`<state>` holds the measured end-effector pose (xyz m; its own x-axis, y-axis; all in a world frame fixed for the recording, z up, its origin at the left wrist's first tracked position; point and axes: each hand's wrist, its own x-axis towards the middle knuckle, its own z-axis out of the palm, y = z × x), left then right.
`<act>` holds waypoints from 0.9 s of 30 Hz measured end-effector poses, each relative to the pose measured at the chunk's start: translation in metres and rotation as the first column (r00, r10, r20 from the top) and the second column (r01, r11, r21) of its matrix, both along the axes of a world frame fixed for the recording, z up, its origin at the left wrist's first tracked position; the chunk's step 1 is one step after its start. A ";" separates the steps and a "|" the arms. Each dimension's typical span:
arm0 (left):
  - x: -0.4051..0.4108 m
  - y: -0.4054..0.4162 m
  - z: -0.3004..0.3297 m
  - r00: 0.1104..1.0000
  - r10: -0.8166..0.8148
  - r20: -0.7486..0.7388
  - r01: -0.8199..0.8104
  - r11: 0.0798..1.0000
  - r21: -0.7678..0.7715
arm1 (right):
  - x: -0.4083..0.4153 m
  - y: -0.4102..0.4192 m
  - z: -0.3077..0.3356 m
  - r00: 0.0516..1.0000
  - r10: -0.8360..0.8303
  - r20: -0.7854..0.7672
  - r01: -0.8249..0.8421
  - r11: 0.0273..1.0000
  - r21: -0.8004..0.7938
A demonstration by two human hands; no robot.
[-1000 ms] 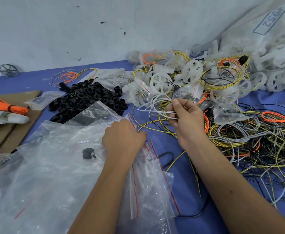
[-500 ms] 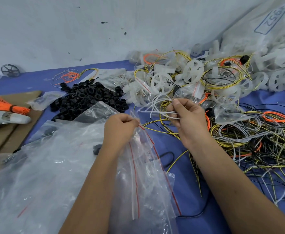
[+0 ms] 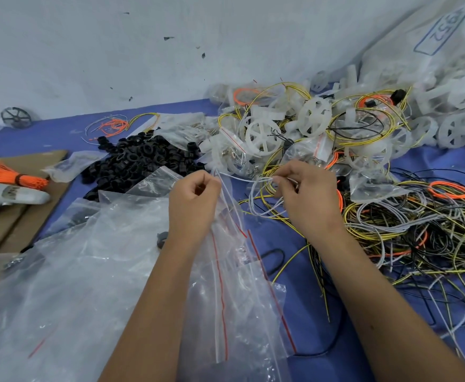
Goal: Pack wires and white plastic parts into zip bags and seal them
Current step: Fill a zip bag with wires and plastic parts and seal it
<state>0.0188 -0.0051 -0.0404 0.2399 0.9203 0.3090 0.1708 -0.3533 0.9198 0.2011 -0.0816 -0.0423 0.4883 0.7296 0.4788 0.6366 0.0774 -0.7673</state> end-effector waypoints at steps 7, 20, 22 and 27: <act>0.012 -0.002 -0.021 0.929 0.044 -0.368 -0.002 0.994 0.114 | -0.007 -0.002 0.021 0.250 0.461 -0.851 -0.144 0.887 0.438; 0.011 -0.001 -0.009 0.975 -0.130 0.178 0.150 0.983 -0.108 | -0.028 0.002 0.003 0.420 0.279 -0.863 -0.434 0.897 0.079; 0.007 0.000 -0.005 0.957 -0.151 0.249 0.180 0.979 -0.100 | -0.028 0.003 -0.001 0.560 0.219 -0.799 -0.389 0.921 -0.020; 0.005 -0.002 0.001 0.916 -0.184 0.356 0.227 0.970 -0.082 | -0.017 0.002 -0.006 0.991 0.078 -0.105 -0.100 0.970 -0.223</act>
<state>0.0239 -0.0072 -0.0391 0.3266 0.8972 0.2973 -0.2275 -0.2307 0.9461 0.1840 -0.0798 -0.0483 0.4512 0.8566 0.2502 0.5588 -0.0525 -0.8276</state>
